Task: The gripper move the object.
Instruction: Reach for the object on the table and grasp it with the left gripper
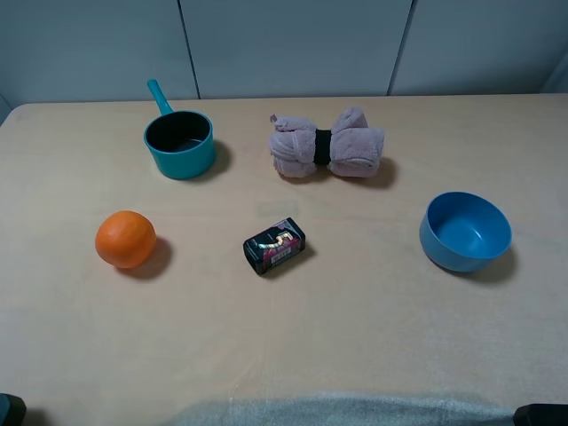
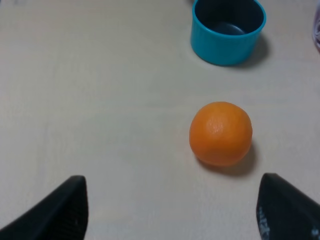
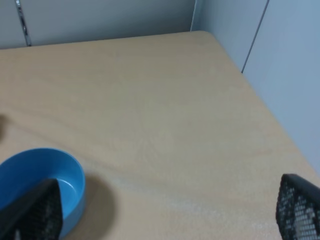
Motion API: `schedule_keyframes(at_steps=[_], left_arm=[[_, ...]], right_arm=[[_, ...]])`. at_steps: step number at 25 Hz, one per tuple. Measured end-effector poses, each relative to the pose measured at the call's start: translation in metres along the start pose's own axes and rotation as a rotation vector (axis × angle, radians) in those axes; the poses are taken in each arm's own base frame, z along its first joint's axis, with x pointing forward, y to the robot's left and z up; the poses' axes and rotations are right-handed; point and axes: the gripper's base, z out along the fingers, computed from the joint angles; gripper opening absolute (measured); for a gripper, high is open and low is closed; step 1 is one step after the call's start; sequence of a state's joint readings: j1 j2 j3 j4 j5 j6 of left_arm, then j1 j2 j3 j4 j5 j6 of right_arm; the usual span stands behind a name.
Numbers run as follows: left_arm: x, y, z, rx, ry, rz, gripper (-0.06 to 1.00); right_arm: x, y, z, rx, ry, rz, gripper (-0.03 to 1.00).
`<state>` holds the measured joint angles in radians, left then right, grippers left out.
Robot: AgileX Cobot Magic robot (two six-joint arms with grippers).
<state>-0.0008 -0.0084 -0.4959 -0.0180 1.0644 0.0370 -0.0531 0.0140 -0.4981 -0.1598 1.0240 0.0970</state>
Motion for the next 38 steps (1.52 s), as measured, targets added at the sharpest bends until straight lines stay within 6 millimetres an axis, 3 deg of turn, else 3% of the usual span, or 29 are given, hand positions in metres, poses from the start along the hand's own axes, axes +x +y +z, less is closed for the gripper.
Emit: schedule_keyframes(at_steps=[38], left_arm=[[0.0, 0.0, 0.0, 0.0, 0.0, 0.0, 0.76]], right_arm=[[0.0, 0.0, 0.0, 0.0, 0.0, 0.0, 0.65]])
